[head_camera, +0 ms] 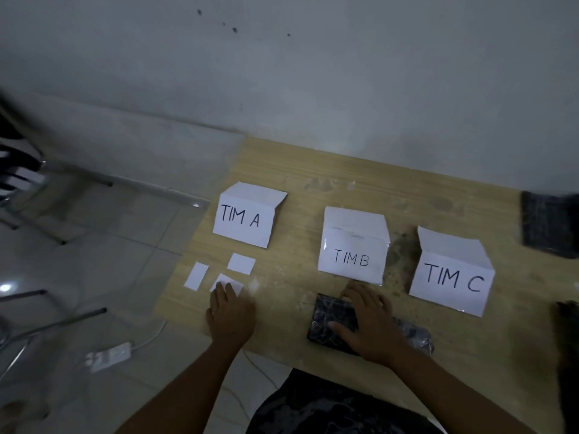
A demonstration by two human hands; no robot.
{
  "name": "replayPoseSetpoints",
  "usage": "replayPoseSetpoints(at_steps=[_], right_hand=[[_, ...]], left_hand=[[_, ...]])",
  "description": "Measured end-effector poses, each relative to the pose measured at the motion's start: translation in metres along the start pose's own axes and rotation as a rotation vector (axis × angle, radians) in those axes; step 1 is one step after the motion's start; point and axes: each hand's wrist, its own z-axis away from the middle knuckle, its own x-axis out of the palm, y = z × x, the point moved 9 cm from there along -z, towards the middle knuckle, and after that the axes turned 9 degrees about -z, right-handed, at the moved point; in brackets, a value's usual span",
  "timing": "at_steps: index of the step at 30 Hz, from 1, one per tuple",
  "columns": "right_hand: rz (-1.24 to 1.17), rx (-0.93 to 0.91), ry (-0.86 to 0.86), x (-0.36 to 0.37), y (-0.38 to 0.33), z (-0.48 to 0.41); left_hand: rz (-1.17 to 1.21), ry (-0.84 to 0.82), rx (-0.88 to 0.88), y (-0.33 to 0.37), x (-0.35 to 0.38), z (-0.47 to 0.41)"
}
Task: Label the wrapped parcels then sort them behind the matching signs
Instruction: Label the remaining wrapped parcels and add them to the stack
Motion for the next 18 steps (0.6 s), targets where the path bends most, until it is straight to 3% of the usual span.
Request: replayPoseSetpoints(at_steps=[3, 6, 12, 14, 18], right_hand=[[-0.016, -0.039, -0.08, 0.008, -0.022, -0.01], [-0.053, -0.074, -0.108, 0.009, -0.039, -0.016], [-0.056, -0.122, -0.122, 0.011, -0.05, -0.016], [-0.069, -0.117, -0.123, 0.011, -0.047, -0.015], [-0.078, -0.096, -0.104, 0.008, -0.045, -0.011]], left_hand=[[-0.012, -0.011, -0.007, -0.004, 0.006, 0.002], [-0.033, 0.111, 0.043, 0.001, 0.0, 0.007], [-0.166, 0.047, 0.123, 0.012, 0.009, 0.022], [-0.085, 0.023, 0.104, 0.015, 0.007, 0.027], [0.335, 0.011, -0.007, 0.01, 0.002, 0.027]])
